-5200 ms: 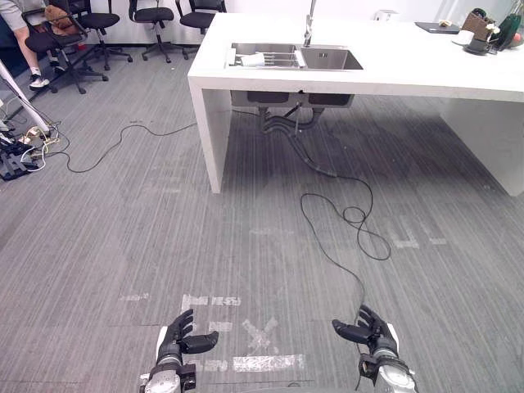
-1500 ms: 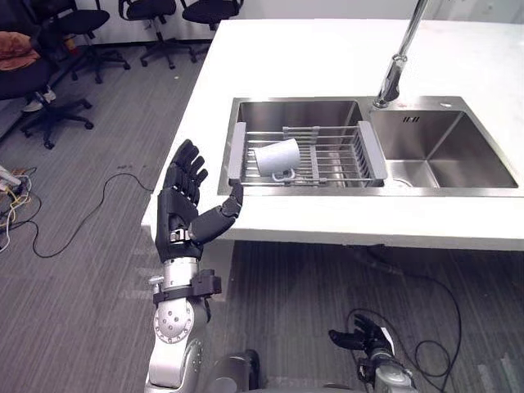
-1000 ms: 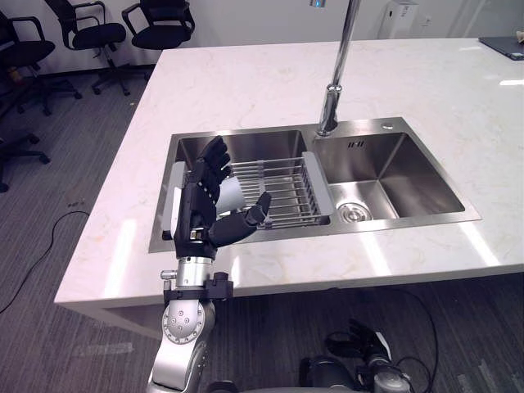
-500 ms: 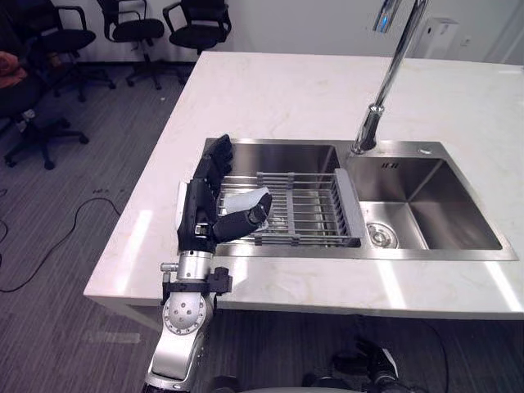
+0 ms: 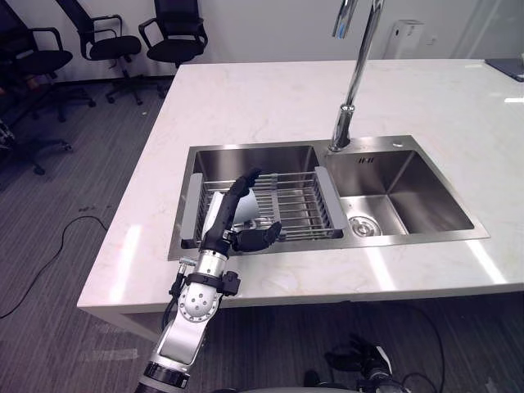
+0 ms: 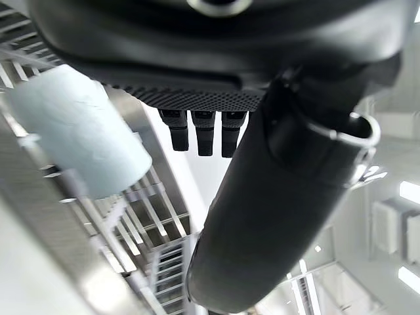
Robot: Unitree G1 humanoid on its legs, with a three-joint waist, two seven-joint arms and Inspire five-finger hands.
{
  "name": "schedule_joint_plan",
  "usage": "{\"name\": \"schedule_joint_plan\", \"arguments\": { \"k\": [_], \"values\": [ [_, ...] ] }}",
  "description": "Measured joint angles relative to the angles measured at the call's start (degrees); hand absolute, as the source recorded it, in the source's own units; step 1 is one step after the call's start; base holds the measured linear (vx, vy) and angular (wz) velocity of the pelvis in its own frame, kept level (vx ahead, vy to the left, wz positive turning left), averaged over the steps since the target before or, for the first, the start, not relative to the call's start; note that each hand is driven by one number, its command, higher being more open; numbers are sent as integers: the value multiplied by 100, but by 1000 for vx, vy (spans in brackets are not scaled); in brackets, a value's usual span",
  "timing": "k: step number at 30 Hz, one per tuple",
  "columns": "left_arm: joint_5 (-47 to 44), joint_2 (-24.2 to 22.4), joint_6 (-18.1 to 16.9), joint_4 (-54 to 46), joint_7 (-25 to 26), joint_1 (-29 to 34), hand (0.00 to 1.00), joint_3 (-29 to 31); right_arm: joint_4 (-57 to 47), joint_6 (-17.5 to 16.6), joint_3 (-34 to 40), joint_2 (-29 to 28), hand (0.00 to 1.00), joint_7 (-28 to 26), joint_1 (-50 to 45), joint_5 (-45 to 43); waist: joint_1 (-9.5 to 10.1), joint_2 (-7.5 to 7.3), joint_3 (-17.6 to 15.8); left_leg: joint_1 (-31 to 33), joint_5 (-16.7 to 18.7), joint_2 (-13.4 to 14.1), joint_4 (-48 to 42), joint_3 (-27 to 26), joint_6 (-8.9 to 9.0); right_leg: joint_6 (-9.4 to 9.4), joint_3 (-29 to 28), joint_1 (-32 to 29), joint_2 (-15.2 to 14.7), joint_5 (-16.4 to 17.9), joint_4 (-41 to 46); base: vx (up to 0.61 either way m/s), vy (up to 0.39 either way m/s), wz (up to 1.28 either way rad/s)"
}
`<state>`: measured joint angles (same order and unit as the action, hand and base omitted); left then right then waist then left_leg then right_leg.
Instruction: Walk over to the sink, pick up the cup, carry it to the dishwasher, place the cup inside the dishwasher, then close the dishwasher door
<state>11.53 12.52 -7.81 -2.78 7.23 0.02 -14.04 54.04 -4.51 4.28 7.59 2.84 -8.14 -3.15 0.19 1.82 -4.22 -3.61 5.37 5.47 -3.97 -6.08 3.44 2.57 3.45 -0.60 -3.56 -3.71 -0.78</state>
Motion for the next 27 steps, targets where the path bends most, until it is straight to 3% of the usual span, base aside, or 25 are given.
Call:
{"name": "schedule_joint_plan", "arguments": {
  "k": [8, 17, 27],
  "values": [
    [272, 224, 80, 306, 45, -200, 90, 26, 52, 1, -2, 52, 90, -36, -42, 5, -113, -15, 8, 15, -36, -46, 136, 68, -3, 71, 16, 56, -9, -185, -320, 4, 0, 0],
    [263, 214, 97, 334, 656, -398, 90, 578, 178, 3, 59, 76, 90, -19, -160, 9, -191, -50, 19, 10, -30, -76, 173, 85, -25, 71, -15, 82, -23, -229, -406, 17, 5, -2],
    [298, 175, 124, 366, 895, -393, 90, 732, 190, 3, 59, 76, 90, -13, -173, 9, -230, -57, 15, 10, -20, -78, 129, 78, -32, 63, -73, 76, -25, -284, -440, -56, -3, -3]
  ]
}}
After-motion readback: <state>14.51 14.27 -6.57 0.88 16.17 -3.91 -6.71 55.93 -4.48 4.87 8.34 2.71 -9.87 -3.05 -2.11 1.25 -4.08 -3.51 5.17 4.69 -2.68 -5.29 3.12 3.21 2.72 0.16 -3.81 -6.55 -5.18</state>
